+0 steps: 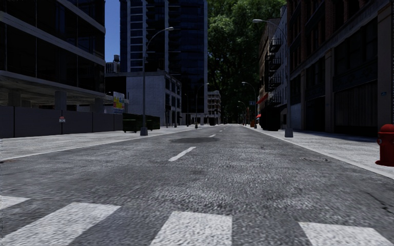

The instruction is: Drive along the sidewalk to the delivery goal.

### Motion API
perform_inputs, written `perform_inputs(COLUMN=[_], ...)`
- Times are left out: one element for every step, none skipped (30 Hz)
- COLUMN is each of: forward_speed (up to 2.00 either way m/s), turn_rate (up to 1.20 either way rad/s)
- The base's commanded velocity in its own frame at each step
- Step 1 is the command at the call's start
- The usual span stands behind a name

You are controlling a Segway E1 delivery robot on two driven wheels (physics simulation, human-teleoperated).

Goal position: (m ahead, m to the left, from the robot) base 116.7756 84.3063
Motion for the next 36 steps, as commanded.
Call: perform_inputs(forward_speed=[0.73,0.73,0.79,0.88,0.93,0.96,0.97,0.99,0.99,1.0,1.01,1.01,1.01,1.01,1.01,1.01,1.01,1.01,1.01,1.03,1.04,1.04,1.05,1.05,1.06,1.07,1.07,1.07,1.07,1.07,1.02,1.0,0.98,0.97,0.97,0.97], turn_rate=[0.37,0.37,0.39,0.43,0.44,0.47,0.48,0.48,0.48,0.48,0.48,0.48,0.48,0.48,0.48,0.48,0.48,0.48,0.48,0.48,0.48,0.48,0.48,0.48,0.5,0.52,0.53,0.53,0.56,0.58,0.6,0.67,0.72,0.74,0.74,0.74])
